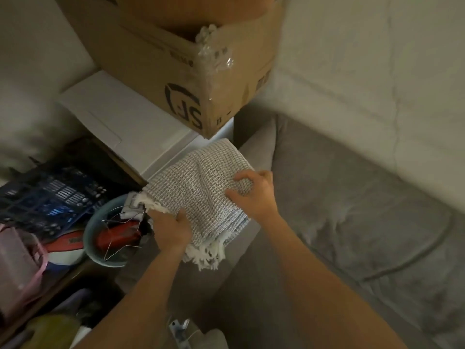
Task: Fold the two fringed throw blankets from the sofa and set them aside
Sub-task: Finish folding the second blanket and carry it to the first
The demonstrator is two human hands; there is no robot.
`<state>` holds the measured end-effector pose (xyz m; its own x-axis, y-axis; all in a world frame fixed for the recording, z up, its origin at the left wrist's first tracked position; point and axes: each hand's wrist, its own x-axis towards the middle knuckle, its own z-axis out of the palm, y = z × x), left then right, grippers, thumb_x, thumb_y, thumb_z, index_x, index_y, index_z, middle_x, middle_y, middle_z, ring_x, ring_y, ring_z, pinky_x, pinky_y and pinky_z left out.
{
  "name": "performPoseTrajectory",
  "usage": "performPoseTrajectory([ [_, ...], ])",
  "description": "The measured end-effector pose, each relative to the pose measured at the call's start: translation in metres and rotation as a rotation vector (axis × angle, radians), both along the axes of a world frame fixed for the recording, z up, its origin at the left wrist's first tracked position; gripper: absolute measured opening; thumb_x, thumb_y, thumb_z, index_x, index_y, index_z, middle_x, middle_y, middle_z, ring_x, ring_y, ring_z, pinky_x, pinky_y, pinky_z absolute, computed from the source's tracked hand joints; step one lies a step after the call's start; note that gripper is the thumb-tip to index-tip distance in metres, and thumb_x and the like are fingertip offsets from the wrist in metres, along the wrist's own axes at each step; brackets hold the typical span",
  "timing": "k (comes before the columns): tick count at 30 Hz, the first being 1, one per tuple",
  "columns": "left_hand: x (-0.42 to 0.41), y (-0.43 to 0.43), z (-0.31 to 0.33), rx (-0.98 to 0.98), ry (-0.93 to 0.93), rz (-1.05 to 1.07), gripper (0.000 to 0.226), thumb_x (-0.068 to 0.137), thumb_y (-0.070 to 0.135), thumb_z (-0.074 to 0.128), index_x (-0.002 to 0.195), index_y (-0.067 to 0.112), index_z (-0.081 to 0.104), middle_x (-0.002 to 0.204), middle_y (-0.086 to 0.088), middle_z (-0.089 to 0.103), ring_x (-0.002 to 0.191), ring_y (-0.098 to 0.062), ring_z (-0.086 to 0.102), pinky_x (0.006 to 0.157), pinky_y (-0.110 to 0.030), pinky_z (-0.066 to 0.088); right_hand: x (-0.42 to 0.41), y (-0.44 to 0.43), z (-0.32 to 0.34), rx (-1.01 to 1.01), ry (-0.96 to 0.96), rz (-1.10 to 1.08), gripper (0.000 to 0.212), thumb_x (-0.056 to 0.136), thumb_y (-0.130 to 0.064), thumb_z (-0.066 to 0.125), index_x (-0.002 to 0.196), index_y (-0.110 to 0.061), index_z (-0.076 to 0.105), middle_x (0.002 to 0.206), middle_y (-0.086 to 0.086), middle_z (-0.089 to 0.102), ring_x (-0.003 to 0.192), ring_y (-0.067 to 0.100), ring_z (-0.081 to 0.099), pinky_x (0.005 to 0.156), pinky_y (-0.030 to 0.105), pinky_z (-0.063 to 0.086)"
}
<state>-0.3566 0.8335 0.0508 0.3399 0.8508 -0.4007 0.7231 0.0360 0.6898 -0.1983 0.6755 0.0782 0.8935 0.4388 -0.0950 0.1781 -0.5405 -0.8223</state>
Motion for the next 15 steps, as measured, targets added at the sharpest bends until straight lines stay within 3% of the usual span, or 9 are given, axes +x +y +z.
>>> performPoseTrajectory([
  [3,0.004,0.016,-0.004,0.059,0.2,-0.007,0.116,0.09,0.009,0.077,0.163,0.01,-0.013,0.168,-0.031,0.01,0.146,-0.054,0.033,0.117,-0.062,0.04,0.006,0.023,-0.032,-0.267,0.095,0.134,0.058,0.098,-0.04,0.07,0.151,-0.043,0.046,0.165,0.012,0.01,0.152,0.042,0.021,0.125,0.059,0.03],
  [5,0.01,0.025,-0.002,0.287,0.359,-0.171,0.135,0.075,0.012,0.09,0.163,0.021,-0.011,0.172,-0.025,-0.007,0.155,-0.055,0.009,0.124,-0.07,0.021,0.002,0.038,-0.046,-0.506,0.074,0.23,0.06,0.107,-0.045,0.05,0.161,-0.047,0.023,0.173,0.011,-0.011,0.158,0.049,-0.004,0.127,0.068,0.009],
  [7,0.025,0.038,-0.003,0.418,0.394,-0.54,0.13,0.072,0.019,0.091,0.165,0.024,0.0,0.174,-0.017,-0.014,0.159,-0.049,-0.011,0.125,-0.074,0.001,0.0,0.053,-0.04,-0.587,-0.071,0.278,0.068,0.103,-0.029,0.058,0.163,-0.032,0.026,0.174,0.012,-0.013,0.159,0.045,-0.014,0.128,0.067,0.001],
  [10,0.047,0.051,-0.006,0.29,0.393,-0.949,0.113,0.085,0.048,0.077,0.166,0.036,-0.001,0.176,-0.001,-0.019,0.161,-0.04,-0.019,0.124,-0.074,-0.008,-0.005,0.075,-0.032,-0.418,-0.295,0.394,0.076,0.092,-0.008,0.061,0.162,-0.021,0.034,0.175,0.018,0.007,0.162,0.041,-0.003,0.129,0.064,0.007],
  [12,0.054,0.054,-0.007,0.304,0.427,-1.028,0.111,0.086,0.069,0.067,0.165,0.043,-0.006,0.176,0.004,-0.019,0.161,-0.043,-0.014,0.122,-0.073,-0.003,-0.007,0.088,-0.036,-0.331,-0.267,0.431,0.066,0.101,-0.02,0.048,0.164,-0.028,0.027,0.175,0.015,0.008,0.162,0.042,-0.006,0.128,0.066,0.002],
  [15,0.053,0.057,-0.01,0.503,0.467,-1.087,0.115,0.077,0.077,0.071,0.164,0.042,0.003,0.176,-0.001,-0.009,0.16,-0.045,-0.001,0.125,-0.074,0.007,-0.011,0.092,-0.055,-0.519,-0.17,0.418,0.062,0.111,-0.05,0.023,0.167,-0.041,-0.004,0.175,0.005,-0.022,0.157,0.038,-0.027,0.126,0.068,-0.008],
])
